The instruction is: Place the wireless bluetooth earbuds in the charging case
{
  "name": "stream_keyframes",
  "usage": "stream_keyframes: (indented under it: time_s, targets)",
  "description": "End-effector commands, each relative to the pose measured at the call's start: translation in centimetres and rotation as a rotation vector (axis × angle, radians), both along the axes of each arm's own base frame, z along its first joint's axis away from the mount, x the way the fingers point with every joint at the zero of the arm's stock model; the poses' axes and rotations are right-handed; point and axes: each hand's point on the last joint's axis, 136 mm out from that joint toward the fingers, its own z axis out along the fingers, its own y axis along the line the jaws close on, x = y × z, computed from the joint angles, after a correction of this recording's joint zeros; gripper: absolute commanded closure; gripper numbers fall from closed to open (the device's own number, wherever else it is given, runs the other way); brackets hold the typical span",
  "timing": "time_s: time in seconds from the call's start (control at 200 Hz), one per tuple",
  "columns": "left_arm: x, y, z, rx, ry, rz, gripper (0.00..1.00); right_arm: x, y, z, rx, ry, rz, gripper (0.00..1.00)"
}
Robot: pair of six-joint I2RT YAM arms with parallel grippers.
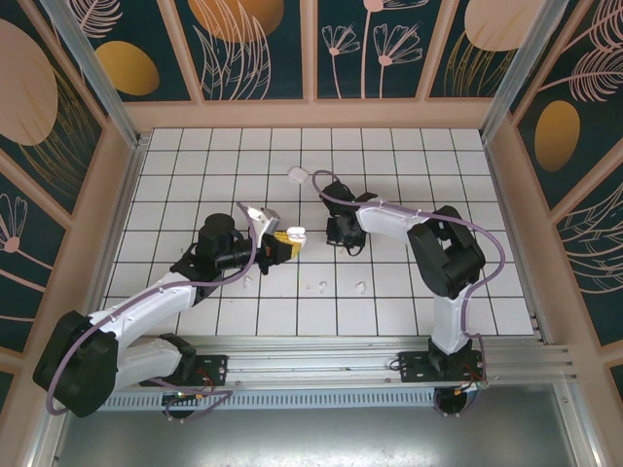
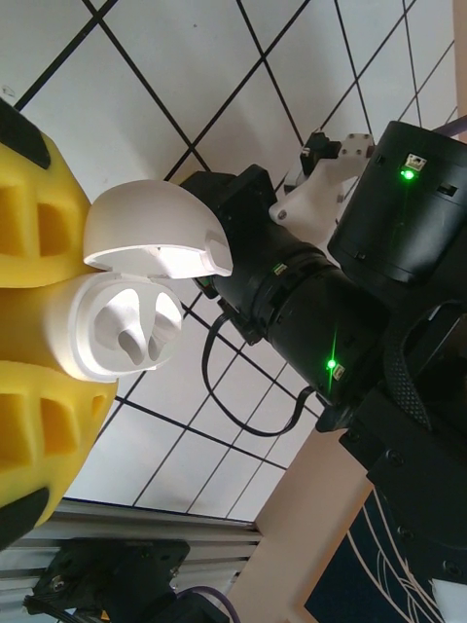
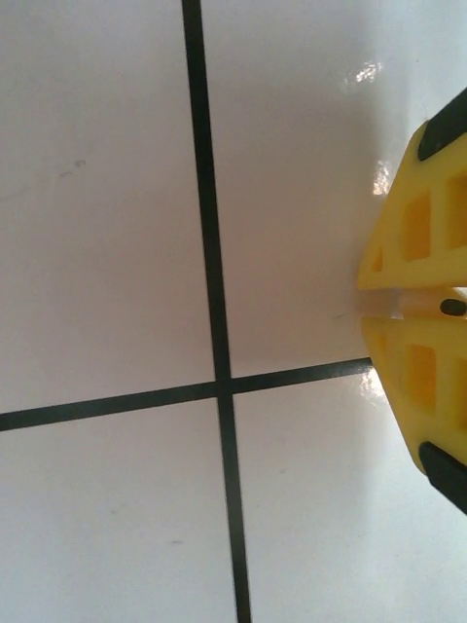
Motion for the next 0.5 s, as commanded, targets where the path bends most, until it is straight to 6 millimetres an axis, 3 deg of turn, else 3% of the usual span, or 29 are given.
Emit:
stream_keyframes:
  time_s: [0.0,0.355,0.495]
  targets:
    - [0.3,-0.3,0.6,0.004,-0.046,-0.003,1.00,-0.3,-0.6,0.5,-0.064,0.004,0.012,0.89]
    - [1.2,-0.6,0.3,-0.011,-0.081,0.008,1.00,0.7,-2.6,6.2,-0.096,-0.153,-0.050,0.93]
    - [1.8,-1.0,0.3,-0.029,-0.105,0.026,1.00,1.1,-2.8,9.4,-0.079,-0.238,-0.075,0.93]
